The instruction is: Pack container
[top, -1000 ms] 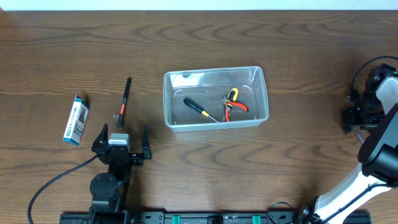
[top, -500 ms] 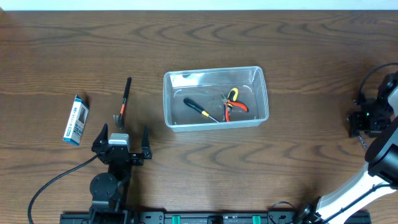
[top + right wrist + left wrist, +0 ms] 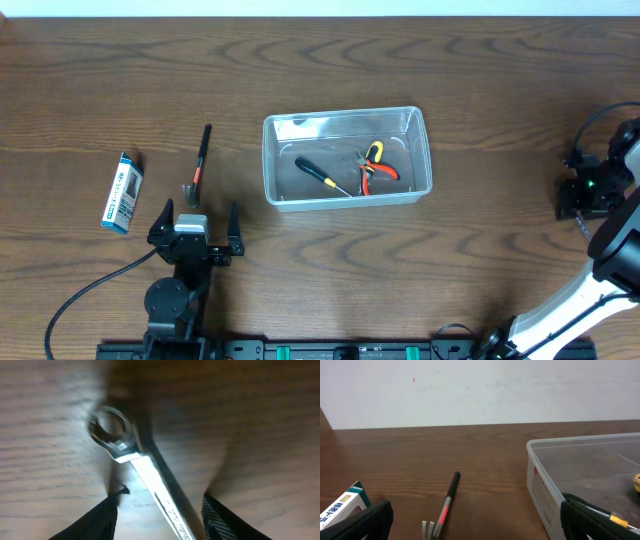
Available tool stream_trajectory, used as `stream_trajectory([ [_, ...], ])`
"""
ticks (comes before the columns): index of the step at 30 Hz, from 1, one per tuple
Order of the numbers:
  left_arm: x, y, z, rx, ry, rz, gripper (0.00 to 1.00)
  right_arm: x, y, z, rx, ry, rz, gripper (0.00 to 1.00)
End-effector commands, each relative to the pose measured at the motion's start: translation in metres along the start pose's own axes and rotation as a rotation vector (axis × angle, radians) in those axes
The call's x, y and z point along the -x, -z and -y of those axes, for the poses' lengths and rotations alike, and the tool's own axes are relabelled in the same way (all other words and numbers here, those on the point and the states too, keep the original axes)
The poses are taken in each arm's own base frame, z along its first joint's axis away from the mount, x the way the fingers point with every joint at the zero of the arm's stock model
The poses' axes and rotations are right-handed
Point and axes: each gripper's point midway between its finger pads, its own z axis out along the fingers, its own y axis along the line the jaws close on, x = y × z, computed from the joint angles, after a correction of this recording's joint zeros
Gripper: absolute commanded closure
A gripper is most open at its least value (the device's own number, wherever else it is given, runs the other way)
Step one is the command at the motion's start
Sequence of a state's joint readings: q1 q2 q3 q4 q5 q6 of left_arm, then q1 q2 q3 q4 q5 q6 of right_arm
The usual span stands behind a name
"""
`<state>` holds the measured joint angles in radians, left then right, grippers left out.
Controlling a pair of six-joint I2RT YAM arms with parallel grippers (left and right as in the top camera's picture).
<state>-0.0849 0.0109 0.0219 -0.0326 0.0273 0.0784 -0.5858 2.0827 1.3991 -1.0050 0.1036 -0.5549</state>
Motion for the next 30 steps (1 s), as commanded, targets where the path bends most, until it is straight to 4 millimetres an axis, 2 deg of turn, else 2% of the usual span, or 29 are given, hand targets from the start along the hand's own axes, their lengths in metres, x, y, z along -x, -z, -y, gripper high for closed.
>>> stream_trajectory([
  [1,-0.017,-0.001,-0.003,0.014,0.001,-0.051,0.02,0.005,-0.045,-0.037,0.117,0.055,-0.053,0.45],
  [11,-0.017,-0.001,-0.003,0.014,0.001,-0.051,0.02,0.048,-0.042,-0.074,0.053,0.197,0.029,0.40],
  [17,-0.017,-0.001,-0.003,0.014,0.001,-0.051,0.02,0.062,-0.040,-0.092,0.033,0.231,0.054,0.37],
  [24,-0.017,-0.001,-0.003,0.014,0.001,-0.051,0.02,0.068,-0.040,-0.084,0.024,0.077,0.082,0.31],
  [30,-0.017,-0.001,-0.003,0.014,0.001,-0.051,0.02,0.049,-0.040,-0.051,-0.095,0.033,0.005,0.28],
])
